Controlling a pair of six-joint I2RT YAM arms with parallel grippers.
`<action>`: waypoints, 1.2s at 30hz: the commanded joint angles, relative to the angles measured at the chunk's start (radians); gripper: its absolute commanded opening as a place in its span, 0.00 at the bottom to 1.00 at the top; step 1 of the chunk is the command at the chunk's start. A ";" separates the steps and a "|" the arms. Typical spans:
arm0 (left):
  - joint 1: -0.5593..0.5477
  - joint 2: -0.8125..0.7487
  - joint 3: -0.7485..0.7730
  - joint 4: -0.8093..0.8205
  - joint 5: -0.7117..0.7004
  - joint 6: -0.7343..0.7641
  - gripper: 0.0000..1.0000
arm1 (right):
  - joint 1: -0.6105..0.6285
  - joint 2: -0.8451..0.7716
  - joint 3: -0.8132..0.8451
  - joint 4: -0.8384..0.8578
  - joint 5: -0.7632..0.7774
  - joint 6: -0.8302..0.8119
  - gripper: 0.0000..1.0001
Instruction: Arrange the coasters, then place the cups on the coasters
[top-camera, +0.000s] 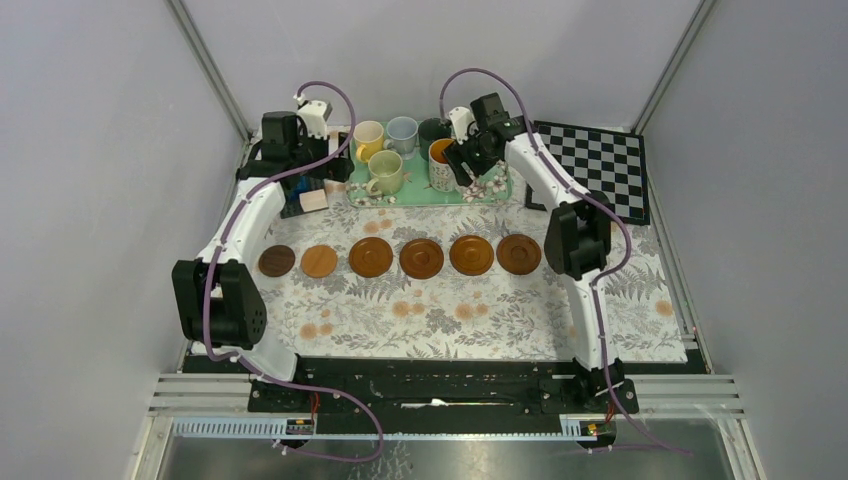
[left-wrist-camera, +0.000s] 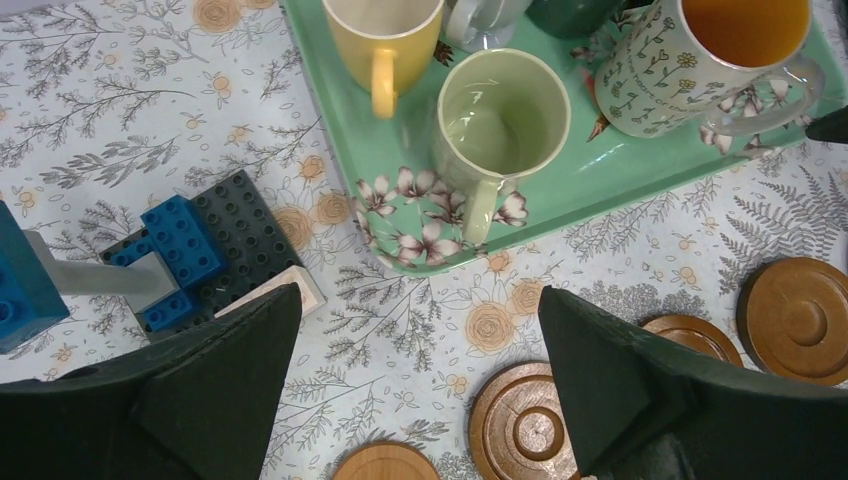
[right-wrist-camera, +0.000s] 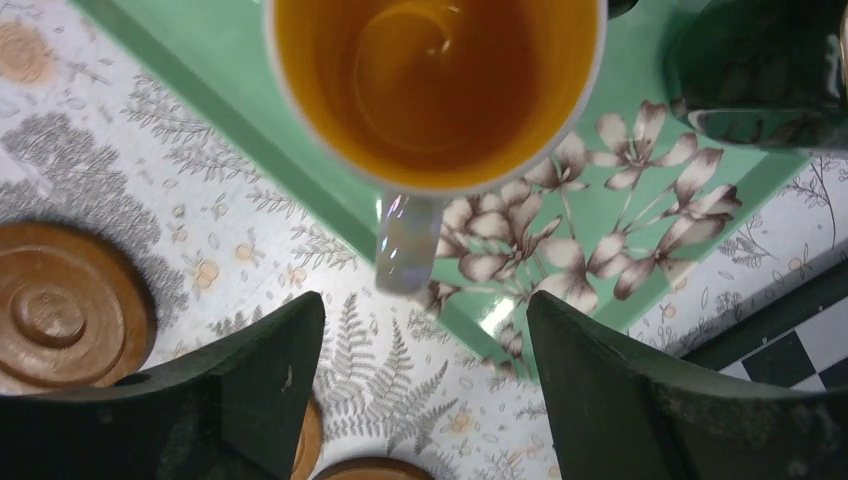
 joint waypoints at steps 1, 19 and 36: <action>0.011 -0.035 -0.010 0.066 -0.009 -0.015 0.99 | 0.006 0.104 0.158 -0.075 0.043 0.042 0.80; 0.042 -0.039 -0.051 0.108 0.012 -0.011 0.99 | 0.034 0.232 0.242 -0.015 0.027 0.062 0.37; 0.042 0.026 0.011 0.106 0.072 -0.023 0.99 | 0.016 0.016 0.011 0.223 -0.069 0.114 0.00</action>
